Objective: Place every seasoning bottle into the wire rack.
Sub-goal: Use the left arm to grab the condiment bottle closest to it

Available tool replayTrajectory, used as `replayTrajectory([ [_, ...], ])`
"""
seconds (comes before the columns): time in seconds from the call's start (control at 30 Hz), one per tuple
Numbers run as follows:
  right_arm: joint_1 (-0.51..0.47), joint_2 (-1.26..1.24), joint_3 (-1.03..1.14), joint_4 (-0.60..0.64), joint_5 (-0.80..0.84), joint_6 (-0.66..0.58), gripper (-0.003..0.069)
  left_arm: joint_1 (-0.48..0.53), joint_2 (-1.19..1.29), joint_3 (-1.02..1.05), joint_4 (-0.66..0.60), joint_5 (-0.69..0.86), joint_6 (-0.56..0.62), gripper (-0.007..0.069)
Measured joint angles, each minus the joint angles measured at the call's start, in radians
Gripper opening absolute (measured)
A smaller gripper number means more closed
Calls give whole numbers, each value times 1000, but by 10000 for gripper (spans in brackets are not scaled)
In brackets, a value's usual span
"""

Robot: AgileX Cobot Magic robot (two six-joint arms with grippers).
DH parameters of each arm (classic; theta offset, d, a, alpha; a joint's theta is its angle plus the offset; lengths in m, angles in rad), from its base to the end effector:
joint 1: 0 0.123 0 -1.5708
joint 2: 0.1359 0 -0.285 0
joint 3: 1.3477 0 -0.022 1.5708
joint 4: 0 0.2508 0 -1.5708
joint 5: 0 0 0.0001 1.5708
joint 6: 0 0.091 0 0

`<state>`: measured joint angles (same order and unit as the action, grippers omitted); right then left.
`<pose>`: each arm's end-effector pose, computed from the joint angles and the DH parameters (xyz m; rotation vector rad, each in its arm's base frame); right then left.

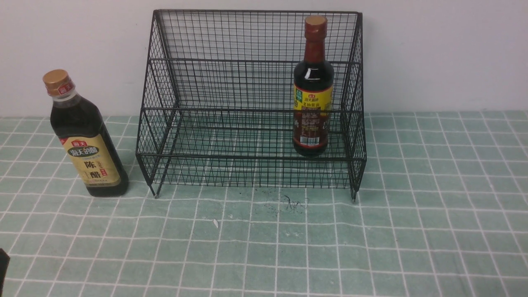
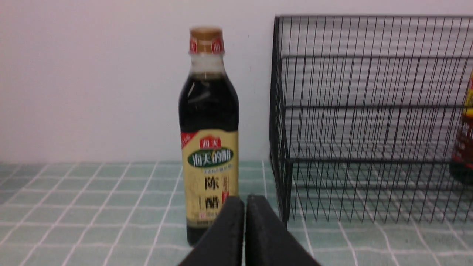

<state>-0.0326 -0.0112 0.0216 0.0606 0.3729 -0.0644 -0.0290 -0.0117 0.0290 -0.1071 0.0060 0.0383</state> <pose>0.0526 0.0003 0.1730 0.0077 1.8662 -0.0075 0.0566 -0.0017 0.2035 -0.0295 1.5071 -0.0790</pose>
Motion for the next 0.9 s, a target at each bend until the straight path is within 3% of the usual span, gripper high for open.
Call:
replayTrajectory([
  [0.2,0,0,0,0,0,0,-13,0,0,0,-1,-157,0,-6],
  [0.43,0,0,0,0,0,0,-13,0,54,0,-6,-445,-6,-6],
  [0.67,0,0,0,0,0,0,-13,0,322,-81,-17,-484,-23,-3],
  [0.9,0,0,0,0,0,0,-13,0,630,-290,-20,-534,-38,75],
])
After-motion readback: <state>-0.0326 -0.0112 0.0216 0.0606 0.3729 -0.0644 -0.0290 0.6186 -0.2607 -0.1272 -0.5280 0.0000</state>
